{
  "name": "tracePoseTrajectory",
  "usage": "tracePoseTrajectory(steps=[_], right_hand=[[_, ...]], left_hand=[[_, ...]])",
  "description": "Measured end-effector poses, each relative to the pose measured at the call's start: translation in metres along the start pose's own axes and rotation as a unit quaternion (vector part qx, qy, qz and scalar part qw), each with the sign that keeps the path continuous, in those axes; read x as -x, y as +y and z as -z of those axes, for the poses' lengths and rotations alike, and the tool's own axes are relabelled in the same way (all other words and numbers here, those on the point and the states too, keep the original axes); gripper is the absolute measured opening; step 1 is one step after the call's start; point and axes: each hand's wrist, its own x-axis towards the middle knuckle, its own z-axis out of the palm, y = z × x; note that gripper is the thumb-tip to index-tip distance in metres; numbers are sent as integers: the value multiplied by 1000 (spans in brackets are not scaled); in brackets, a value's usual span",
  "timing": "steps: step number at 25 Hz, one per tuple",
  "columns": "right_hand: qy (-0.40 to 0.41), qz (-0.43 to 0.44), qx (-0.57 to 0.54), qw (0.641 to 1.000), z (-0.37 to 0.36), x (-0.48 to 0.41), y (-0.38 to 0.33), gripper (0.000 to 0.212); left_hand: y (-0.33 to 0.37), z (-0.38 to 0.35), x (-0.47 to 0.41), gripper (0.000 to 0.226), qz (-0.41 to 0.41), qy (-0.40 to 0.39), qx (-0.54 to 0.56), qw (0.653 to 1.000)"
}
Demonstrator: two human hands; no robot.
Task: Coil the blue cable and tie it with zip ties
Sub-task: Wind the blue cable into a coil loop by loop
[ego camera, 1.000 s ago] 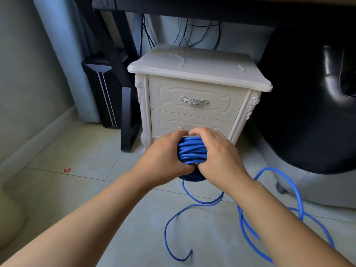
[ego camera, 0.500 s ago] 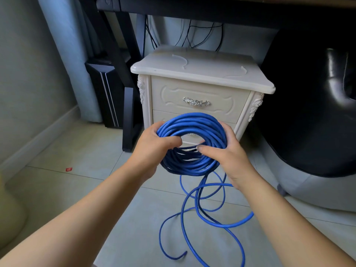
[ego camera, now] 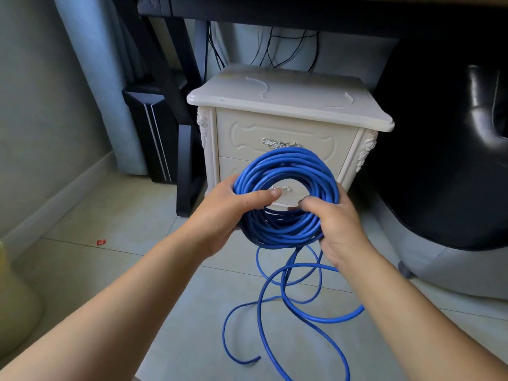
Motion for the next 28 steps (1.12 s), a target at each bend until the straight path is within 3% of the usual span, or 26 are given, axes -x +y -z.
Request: tracePoseTrajectory(steps=[3, 8, 11, 14, 17, 21, 24, 28], right_hand=[[18, 57, 116, 991, 7, -3, -9, 37], [-54, 157, 346, 923, -1, 16, -7, 46], [-74, 177, 378, 906, -3, 20, -4, 48], [-98, 153, 330, 926, 2, 20, -10, 60], [-134, 106, 233, 957, 10, 14, -17, 75], [-149, 71, 193, 967, 10, 13, -8, 72], [-75, 56, 155, 983, 2, 7, 3, 49], [35, -18, 10, 999, 3, -5, 7, 31]], left_hand=[[1, 4, -1, 62, -3, -16, -113, 993], [-2, -7, 4, 78, -101, -2, -253, 962], [-3, -6, 4, 48, -104, 24, -322, 941], [-1, -7, 4, 28, -119, 61, -314, 940], [2, -4, 2, 28, -115, 86, -206, 968], [3, -1, 0, 34, -77, 120, -76, 987], [2, -4, 0, 36, -45, 109, -63, 991], [3, -1, -3, 48, -7, -17, 54, 998]])
